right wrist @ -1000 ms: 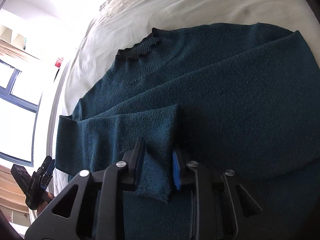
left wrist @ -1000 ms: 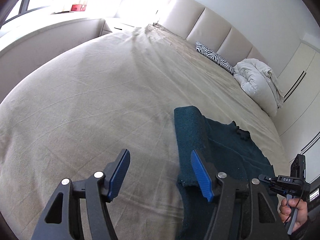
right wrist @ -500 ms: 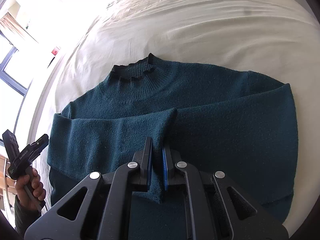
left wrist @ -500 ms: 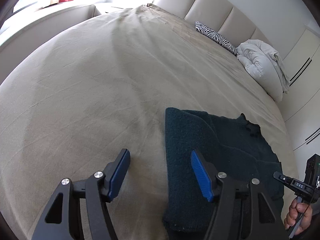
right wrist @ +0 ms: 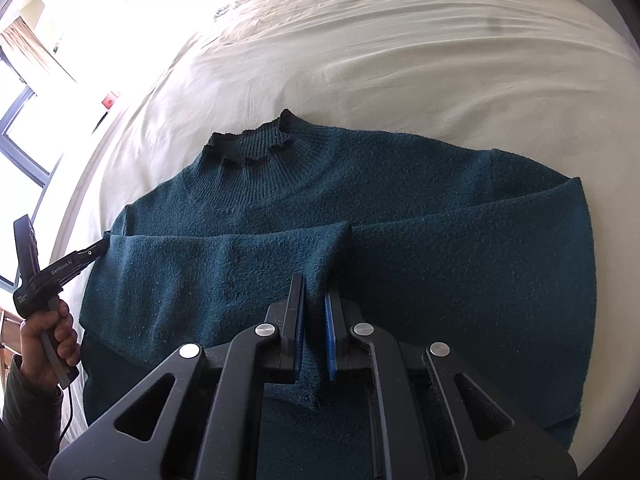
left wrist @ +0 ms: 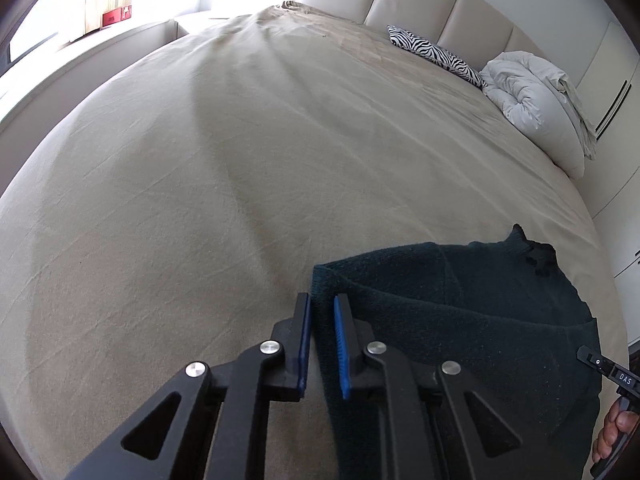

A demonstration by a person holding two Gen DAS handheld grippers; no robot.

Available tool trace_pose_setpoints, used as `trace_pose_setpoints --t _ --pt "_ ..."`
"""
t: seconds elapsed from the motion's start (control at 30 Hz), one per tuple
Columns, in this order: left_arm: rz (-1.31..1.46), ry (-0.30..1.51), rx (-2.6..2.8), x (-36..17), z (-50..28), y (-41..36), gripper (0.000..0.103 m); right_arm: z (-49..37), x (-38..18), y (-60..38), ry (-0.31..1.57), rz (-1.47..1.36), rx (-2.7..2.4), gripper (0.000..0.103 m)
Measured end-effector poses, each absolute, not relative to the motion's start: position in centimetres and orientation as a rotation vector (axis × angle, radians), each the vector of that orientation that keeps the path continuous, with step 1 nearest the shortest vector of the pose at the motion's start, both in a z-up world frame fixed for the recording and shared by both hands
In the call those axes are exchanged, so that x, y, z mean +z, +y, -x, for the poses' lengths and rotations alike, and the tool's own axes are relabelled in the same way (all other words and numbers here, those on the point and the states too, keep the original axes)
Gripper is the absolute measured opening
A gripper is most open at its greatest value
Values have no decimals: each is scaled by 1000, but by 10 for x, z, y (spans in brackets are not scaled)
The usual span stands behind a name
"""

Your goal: Fold small clothes

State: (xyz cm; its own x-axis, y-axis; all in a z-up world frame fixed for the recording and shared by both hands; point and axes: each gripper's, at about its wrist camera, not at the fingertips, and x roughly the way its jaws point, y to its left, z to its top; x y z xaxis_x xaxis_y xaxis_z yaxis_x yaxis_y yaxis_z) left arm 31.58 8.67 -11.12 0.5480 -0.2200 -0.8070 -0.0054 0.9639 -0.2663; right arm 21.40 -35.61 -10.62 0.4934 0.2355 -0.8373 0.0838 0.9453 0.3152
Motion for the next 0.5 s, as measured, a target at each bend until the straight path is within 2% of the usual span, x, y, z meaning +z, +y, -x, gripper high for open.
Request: trace_pose_setpoints --t 0.37,0.47,0.5 --pt "193 922 -122 -118 -308 84 12 -212 -123 -378 1026 -399 61 6" --pt "148 899 -73 -106 -295 84 21 -203 -114 -379 1012 -416 70 8" --pt "135 881 -54 -99 -288 83 21 -199 -109 -378 1007 -413 62 9"
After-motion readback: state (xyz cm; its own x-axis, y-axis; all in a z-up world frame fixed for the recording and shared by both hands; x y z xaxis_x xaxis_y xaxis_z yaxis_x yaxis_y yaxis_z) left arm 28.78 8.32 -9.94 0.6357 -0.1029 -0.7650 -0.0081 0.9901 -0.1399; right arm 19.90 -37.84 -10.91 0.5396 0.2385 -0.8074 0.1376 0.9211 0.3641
